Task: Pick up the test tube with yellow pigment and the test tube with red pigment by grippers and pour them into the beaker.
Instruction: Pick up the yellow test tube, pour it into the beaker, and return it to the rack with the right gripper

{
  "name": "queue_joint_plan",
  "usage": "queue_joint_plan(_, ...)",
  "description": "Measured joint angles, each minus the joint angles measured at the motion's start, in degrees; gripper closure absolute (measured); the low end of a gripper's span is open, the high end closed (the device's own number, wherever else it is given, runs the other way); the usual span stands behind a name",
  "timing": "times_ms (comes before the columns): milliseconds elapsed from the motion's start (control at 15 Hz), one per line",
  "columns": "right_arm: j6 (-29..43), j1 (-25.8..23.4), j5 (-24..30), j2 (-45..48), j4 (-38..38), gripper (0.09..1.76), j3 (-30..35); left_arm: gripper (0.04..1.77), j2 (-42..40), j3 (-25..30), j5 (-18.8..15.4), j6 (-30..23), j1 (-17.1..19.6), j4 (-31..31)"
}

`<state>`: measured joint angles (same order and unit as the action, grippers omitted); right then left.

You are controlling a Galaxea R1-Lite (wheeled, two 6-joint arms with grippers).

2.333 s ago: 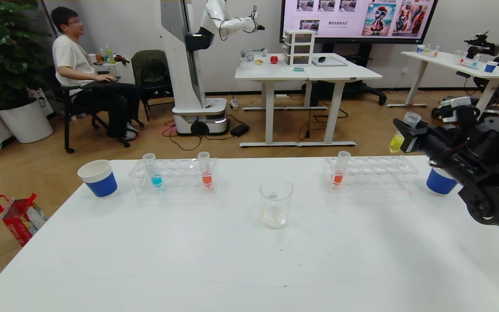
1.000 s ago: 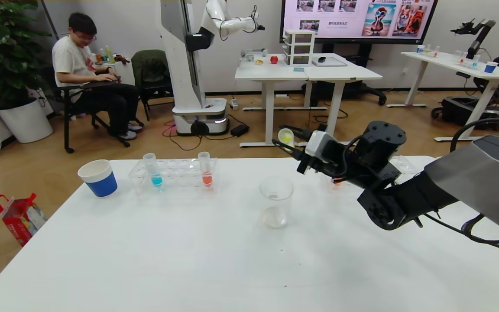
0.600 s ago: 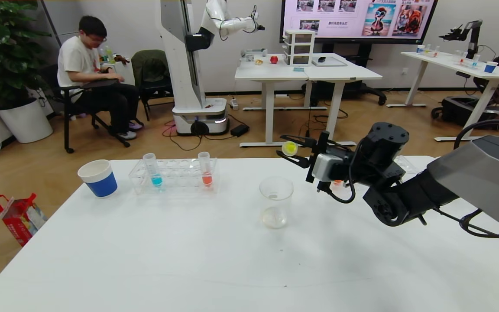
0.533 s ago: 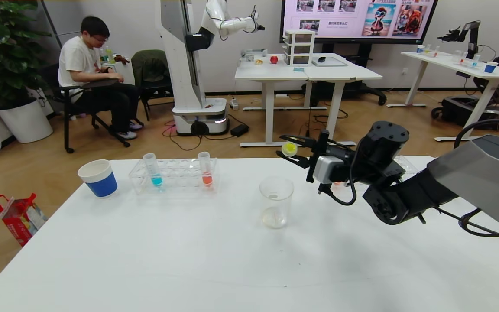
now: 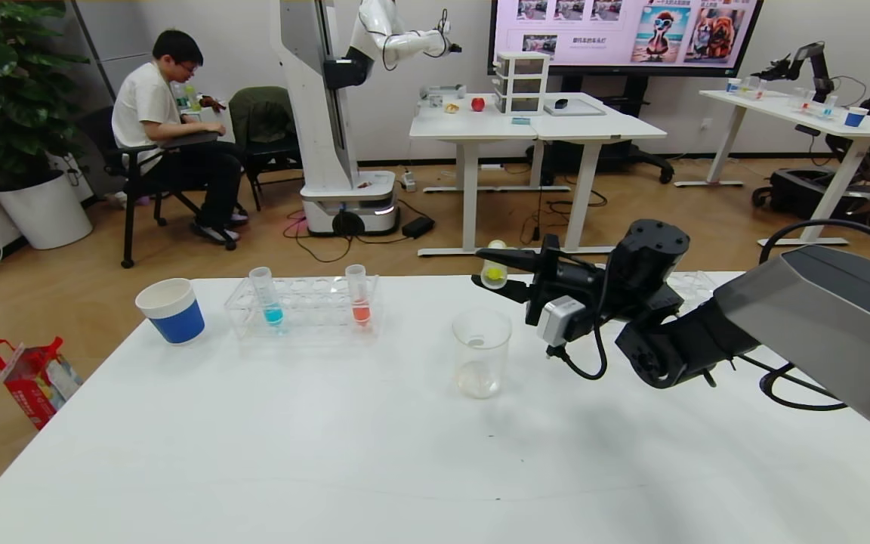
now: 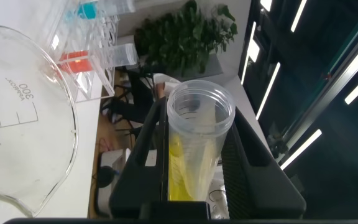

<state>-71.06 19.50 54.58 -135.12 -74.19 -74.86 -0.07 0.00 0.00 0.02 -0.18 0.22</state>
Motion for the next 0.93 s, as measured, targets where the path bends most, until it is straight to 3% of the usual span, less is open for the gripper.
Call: queue_joint_plan(933, -11.1, -0.6, 0.1, -4.5, 4.0, 1.35, -6.1, 0.06, 0.0, 0.0, 0.0, 0.0, 0.0, 0.0)
